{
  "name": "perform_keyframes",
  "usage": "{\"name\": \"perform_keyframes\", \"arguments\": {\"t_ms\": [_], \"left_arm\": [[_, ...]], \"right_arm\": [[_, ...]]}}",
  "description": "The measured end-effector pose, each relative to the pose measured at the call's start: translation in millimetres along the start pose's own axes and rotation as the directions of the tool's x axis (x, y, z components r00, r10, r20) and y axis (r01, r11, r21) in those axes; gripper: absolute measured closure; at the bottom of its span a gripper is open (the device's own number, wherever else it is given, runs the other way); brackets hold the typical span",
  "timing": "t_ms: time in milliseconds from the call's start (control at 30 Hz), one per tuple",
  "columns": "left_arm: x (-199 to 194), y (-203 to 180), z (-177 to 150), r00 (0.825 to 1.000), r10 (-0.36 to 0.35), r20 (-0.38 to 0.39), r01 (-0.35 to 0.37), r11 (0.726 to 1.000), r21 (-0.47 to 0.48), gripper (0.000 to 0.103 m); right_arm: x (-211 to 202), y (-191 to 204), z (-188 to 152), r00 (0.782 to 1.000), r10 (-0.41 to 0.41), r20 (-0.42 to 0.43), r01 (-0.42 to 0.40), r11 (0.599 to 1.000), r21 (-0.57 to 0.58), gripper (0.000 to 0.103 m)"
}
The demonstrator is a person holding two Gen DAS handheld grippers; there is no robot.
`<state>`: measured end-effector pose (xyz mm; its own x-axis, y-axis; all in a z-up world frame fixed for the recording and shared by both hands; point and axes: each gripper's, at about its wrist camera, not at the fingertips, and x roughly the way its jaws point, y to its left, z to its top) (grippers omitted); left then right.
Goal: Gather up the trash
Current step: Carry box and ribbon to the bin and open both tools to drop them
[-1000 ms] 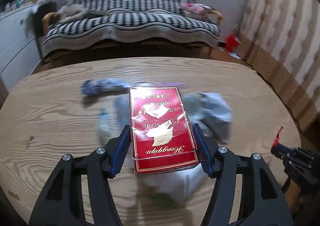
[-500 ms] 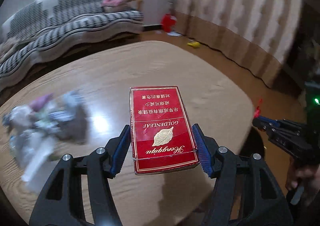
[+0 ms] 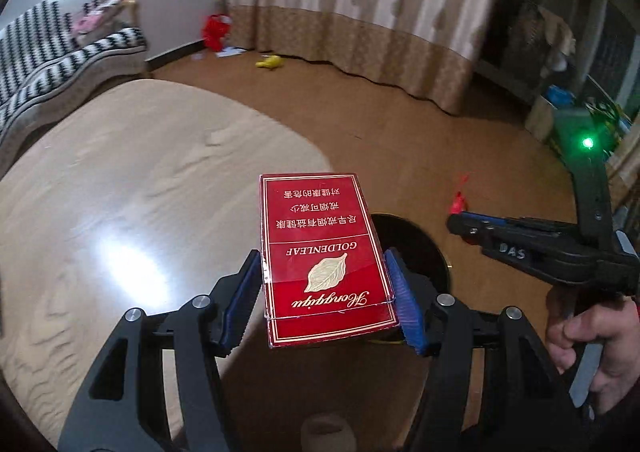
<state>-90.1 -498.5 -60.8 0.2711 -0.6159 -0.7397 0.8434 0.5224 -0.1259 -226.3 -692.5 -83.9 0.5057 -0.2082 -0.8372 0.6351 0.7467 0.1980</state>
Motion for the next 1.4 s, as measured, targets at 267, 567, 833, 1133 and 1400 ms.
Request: {"name": "perform_keyframes", "arguments": {"t_ms": [267,567,833,1133,1400], "left_arm": [[41,-28,9,0.998,-0.041,-0.044,0.043,0.998,0.045,0.043],[57,-30,14,0.997,-0.05,-0.062,0.053,0.997,0.059,0.043],[63,-34,14,0.996,-0.056,-0.07,0.06,0.996,0.066,0.042],[66,-40,13,0.995,-0.062,-0.074,0.067,0.995,0.068,0.042],[88,-46,11,0.988,-0.107,-0.114,0.115,0.991,0.072,0.036]], "right_arm": [[12,-24,4,1.0,-0.019,-0.018,0.02,0.998,0.058,0.091],[16,-31,7,1.0,-0.02,-0.018,0.022,0.997,0.078,0.091],[4,-34,8,0.999,-0.025,0.043,0.02,0.993,0.114,0.024],[-1,-34,8,0.998,-0.022,0.055,0.014,0.992,0.128,0.027],[-10,-47,8,0.995,-0.043,0.086,0.026,0.981,0.192,0.027]]}}
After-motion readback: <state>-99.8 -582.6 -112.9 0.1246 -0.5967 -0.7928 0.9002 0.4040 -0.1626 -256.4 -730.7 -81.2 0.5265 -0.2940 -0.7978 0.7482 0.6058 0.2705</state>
